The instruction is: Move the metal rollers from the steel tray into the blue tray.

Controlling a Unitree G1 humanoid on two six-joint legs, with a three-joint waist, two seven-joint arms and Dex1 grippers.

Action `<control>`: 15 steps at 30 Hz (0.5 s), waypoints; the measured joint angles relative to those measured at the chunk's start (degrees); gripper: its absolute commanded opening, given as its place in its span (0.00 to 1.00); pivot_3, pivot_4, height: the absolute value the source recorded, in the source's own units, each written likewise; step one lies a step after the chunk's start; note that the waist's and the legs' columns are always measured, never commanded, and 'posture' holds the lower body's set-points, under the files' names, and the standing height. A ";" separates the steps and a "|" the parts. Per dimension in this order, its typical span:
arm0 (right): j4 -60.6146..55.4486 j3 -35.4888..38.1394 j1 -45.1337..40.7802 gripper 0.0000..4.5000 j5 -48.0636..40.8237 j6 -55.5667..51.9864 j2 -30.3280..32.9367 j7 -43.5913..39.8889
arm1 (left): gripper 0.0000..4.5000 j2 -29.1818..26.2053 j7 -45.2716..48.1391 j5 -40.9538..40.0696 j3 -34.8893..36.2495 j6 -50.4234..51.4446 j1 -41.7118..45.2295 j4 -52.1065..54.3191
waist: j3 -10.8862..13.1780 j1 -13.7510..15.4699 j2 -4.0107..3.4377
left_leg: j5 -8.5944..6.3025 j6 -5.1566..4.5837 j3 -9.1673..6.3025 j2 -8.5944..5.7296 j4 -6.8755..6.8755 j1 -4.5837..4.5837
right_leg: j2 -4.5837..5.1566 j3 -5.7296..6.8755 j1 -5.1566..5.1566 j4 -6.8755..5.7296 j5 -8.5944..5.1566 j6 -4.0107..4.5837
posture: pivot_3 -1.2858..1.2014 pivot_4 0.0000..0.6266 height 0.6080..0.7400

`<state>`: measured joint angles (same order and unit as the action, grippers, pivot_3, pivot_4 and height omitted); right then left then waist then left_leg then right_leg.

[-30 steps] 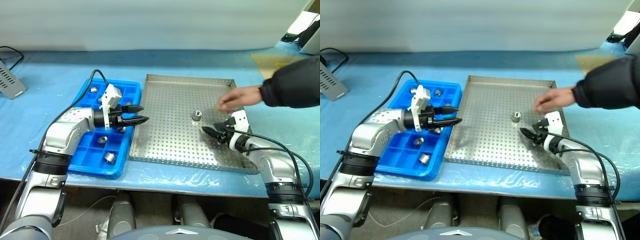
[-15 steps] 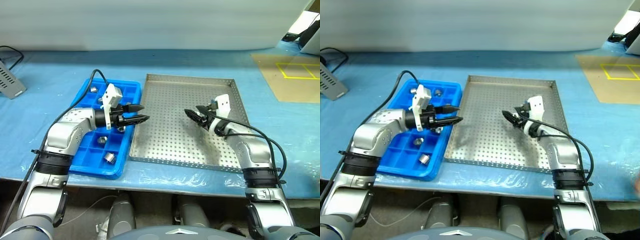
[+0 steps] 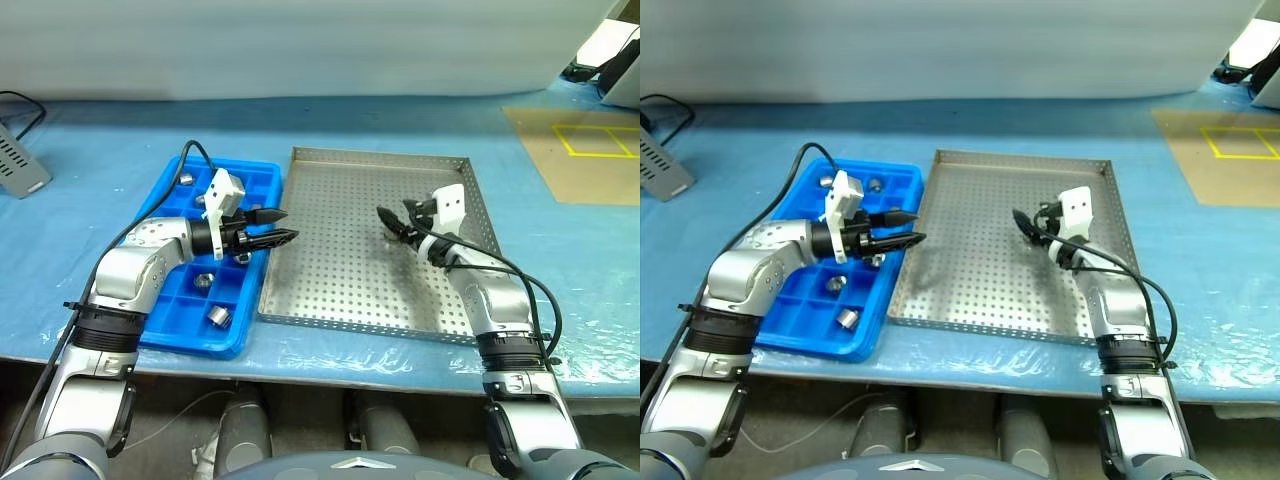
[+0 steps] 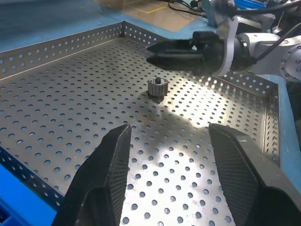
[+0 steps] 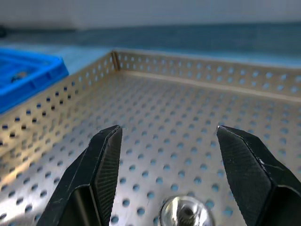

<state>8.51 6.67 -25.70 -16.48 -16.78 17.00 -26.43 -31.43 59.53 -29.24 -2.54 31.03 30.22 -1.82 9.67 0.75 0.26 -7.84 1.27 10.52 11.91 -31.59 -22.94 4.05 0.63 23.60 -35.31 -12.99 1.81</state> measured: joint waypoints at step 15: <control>0.72 -0.29 3.72 0.99 1.08 0.09 0.92 -0.60 | 0.61 0.44 0.01 0.02 -0.01 0.03 0.00 -0.05 | 0.00 -0.01 0.00 | 0.00 -0.01 0.00 0.00 0.04 -0.10 | -0.01 0.00 0.08 0.07 0.00 0.00 | 0.42 0.24 1.00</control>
<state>9.24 6.38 -21.97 -15.40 -16.70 17.92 -27.03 -30.99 59.54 -29.22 -2.55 31.05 30.22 -1.87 9.67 0.73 0.26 -7.84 1.27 10.52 11.92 -31.55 -23.05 4.04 0.64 23.68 -35.24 -12.99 1.81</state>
